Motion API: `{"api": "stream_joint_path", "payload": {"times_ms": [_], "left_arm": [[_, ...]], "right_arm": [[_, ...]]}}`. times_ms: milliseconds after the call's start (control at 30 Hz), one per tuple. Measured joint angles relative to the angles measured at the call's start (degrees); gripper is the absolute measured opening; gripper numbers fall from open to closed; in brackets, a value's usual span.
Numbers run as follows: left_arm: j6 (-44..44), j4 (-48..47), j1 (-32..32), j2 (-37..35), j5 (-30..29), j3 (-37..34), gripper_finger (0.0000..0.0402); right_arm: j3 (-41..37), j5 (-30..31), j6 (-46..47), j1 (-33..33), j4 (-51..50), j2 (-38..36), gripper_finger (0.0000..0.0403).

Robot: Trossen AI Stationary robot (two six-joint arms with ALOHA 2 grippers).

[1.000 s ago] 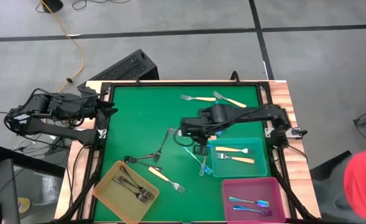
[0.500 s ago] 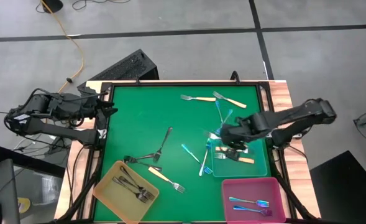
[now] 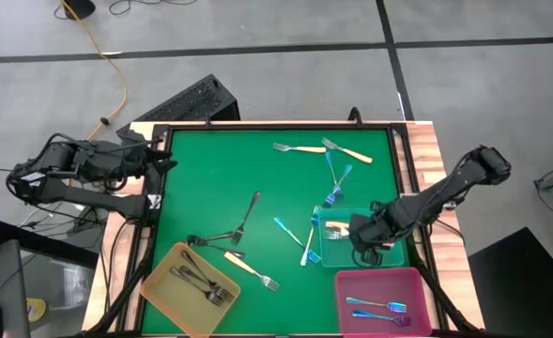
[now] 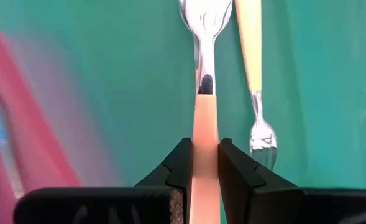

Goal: Sort silverware by color (type)
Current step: Put the yellow fork into the green bin

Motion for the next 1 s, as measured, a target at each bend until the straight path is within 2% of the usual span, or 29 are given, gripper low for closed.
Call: {"api": "stream_joint_path", "payload": {"times_ms": [133, 433, 667, 1000], "left_arm": [[-2.2, 0.0, 0.0, 0.0, -2.5, 0.0, 0.0158], [-4.0, -0.1, 0.0, 0.0, -4.3, 0.0, 0.0158], [-4.3, -0.2, 0.0, 0.0, -4.8, 0.0, 0.0158], [-4.4, -0.2, 0.0, 0.0, -4.8, 0.0, 0.0158]], "right_arm": [[-5.3, -1.0, -0.5, 1.4, 3.1, -1.5, 0.0082], [-16.0, -2.8, -3.2, 3.1, 15.2, -5.6, 0.0085], [-20.0, -4.5, -6.8, 1.6, 23.7, -5.6, 0.0086], [-20.4, -4.6, -7.0, 1.6, 23.5, -5.6, 0.0086]]}}
